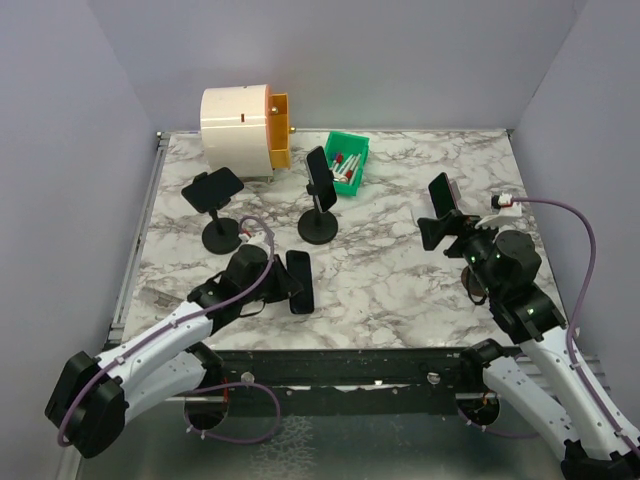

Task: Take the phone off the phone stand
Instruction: Place the phone at the center of the board.

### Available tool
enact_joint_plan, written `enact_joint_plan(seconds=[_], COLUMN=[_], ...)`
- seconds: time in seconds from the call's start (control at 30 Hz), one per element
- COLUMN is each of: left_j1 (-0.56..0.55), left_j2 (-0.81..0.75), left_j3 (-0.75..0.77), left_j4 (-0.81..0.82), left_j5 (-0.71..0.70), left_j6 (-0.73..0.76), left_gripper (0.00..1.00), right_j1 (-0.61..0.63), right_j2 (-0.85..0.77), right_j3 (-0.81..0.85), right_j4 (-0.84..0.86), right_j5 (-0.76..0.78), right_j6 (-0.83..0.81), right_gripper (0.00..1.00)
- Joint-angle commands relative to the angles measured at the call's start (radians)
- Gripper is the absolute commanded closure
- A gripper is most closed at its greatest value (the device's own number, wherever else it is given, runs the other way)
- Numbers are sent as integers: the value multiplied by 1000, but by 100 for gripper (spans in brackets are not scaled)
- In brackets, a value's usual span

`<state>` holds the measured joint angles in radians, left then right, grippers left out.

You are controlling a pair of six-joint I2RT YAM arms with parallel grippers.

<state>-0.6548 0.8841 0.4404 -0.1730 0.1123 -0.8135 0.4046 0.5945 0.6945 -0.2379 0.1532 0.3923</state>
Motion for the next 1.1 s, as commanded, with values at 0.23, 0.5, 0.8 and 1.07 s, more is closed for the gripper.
enact_joint_plan(seconds=[0.23, 0.5, 0.8, 1.07], left_j1=[-3, -3, -3, -2], left_j2=[182, 211, 271, 258], left_j3=[33, 19, 19, 32], left_j4=[139, 161, 159, 109], left_j5=[7, 24, 54, 14], left_j6=[-99, -111, -119, -99], left_gripper=[100, 100, 97, 78], right_j1=[3, 3, 3, 3], right_j2=[-4, -14, -24, -38], right_j3=[-24, -29, -31, -33], right_j4=[-26, -24, -27, -29], right_j5=[6, 0, -15, -15], right_j6=[19, 19, 20, 19], right_gripper=[2, 2, 2, 2])
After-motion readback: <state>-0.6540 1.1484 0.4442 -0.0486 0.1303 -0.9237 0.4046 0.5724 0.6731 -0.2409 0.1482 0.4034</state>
